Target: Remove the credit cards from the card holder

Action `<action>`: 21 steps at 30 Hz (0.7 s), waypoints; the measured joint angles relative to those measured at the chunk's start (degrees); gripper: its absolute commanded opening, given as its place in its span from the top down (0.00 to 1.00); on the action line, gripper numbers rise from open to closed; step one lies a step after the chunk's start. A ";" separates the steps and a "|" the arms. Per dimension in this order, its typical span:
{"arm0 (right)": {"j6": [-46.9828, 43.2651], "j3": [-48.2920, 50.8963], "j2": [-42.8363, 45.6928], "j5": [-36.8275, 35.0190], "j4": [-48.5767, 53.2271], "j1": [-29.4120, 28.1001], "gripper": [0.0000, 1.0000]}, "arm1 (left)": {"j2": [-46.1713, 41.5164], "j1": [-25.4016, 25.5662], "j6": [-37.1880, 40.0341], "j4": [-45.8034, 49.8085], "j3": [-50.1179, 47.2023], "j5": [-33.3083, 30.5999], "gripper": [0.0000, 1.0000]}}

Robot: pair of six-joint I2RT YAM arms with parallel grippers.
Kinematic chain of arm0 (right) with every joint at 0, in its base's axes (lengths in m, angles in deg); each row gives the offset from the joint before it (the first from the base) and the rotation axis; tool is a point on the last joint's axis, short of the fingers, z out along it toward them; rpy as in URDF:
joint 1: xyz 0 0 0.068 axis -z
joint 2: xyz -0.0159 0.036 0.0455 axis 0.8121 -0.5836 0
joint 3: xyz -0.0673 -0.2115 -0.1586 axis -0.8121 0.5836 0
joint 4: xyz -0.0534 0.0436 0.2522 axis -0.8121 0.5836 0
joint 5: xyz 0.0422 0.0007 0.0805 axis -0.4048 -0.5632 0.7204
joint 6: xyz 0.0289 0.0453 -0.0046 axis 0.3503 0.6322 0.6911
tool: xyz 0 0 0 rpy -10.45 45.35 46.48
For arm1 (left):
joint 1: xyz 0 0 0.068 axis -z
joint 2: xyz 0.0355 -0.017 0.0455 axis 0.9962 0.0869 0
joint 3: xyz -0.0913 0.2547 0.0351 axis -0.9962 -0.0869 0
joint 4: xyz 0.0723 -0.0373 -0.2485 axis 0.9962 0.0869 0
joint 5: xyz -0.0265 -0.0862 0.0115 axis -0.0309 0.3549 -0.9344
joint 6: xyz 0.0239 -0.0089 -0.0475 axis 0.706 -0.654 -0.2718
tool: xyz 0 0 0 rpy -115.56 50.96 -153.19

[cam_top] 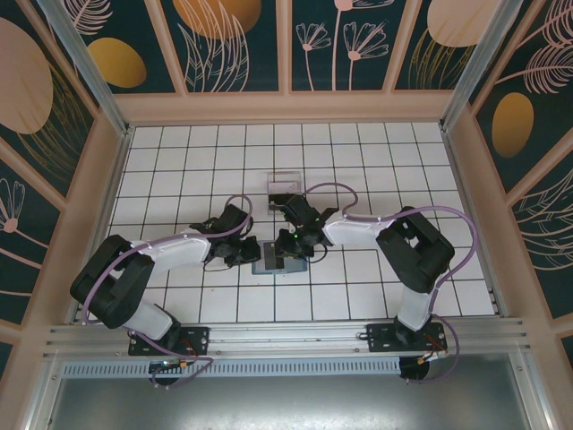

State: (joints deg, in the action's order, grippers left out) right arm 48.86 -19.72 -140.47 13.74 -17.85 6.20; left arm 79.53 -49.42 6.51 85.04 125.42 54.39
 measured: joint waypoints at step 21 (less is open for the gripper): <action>2.01 4.57 2.36 2.56 -5.22 1.31 0.94 | 0.00 0.00 0.02 0.15 0.09 0.00 0.86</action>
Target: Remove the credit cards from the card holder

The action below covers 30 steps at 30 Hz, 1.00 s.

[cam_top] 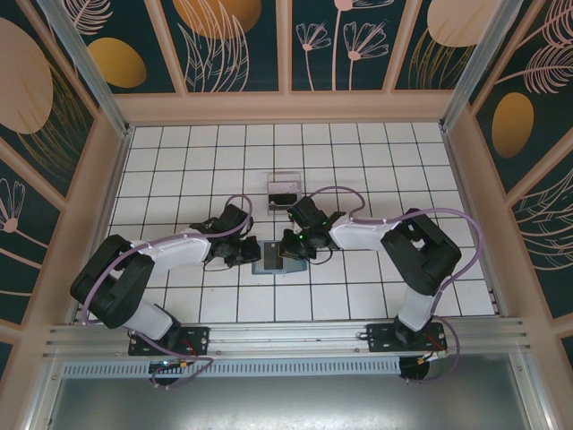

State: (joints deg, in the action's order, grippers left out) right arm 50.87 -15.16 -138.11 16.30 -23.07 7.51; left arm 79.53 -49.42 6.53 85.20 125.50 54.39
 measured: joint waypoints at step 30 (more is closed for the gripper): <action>-0.07 1.51 8.52 -2.10 4.00 1.09 1.00 | 0.00 0.00 -0.02 0.02 0.02 0.02 0.86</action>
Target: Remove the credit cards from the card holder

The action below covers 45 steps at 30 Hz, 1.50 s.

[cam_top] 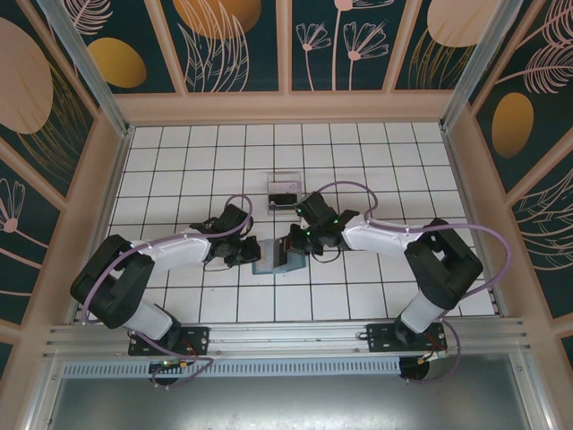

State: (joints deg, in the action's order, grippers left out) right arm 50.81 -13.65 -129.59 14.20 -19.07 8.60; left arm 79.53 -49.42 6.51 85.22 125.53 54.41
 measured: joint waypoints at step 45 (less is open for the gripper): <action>-90.51 -31.52 -2.75 -12.81 28.83 3.39 1.00 | -0.72 0.00 0.85 0.90 0.00 -1.62 0.86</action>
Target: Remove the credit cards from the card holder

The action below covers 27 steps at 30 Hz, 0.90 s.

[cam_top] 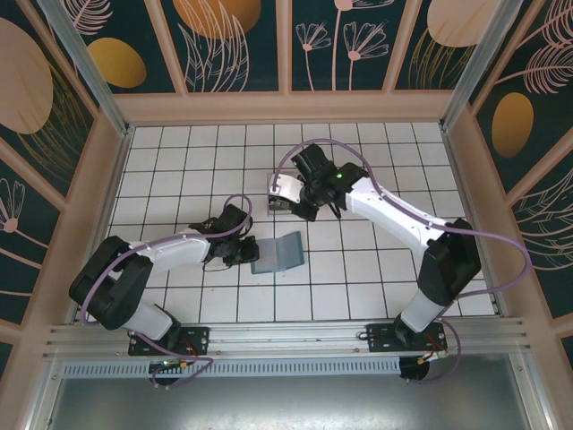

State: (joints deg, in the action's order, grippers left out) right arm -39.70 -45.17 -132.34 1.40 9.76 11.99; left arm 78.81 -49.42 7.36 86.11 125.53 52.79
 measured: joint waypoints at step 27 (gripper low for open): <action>-17.97 -37.40 -29.64 3.30 19.21 6.56 1.00 | 2.75 -0.02 2.84 2.12 3.65 -2.54 0.86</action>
State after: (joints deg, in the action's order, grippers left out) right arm -57.67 -82.56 -161.98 4.70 28.97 18.55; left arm 81.56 -49.44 10.20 88.23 129.18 50.26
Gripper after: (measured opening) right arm 0.051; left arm 0.142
